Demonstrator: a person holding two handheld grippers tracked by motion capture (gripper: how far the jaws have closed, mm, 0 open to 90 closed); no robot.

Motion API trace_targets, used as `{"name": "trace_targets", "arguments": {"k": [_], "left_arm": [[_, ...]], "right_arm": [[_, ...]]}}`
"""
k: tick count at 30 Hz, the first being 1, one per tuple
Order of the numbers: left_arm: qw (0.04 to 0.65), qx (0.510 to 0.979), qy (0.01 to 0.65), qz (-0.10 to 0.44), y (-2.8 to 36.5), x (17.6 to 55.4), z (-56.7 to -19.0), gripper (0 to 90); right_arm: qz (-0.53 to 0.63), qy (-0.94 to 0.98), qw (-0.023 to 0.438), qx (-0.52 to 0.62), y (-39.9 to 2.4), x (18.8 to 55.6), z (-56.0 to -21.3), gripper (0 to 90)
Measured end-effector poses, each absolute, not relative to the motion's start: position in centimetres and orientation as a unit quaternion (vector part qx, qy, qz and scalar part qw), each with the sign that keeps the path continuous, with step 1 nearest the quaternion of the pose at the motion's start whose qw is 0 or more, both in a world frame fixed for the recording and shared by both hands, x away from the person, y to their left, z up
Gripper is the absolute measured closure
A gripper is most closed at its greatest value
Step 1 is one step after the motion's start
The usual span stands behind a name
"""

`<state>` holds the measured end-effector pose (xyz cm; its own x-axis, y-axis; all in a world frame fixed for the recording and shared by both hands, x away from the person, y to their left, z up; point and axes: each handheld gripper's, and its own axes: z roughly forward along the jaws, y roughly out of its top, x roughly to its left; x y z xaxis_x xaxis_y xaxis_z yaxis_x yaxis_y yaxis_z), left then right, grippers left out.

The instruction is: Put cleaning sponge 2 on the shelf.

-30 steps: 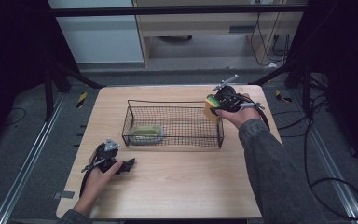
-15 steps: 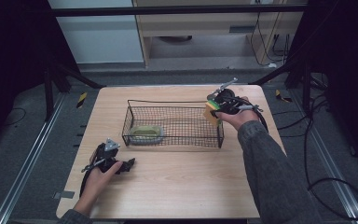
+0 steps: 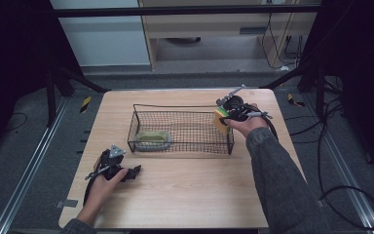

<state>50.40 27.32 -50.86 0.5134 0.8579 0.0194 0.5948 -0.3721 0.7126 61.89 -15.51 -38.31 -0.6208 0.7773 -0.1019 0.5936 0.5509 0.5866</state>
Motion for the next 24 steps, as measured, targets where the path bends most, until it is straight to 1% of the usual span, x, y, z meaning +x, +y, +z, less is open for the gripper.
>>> {"name": "trace_targets", "arguments": {"k": [24], "left_arm": [[0.331,0.805,0.451,0.198,27.3,50.4,-50.9,0.0]], "right_arm": [[0.236,0.868,0.175,0.401,-14.8,62.8,-40.5,64.4]]}}
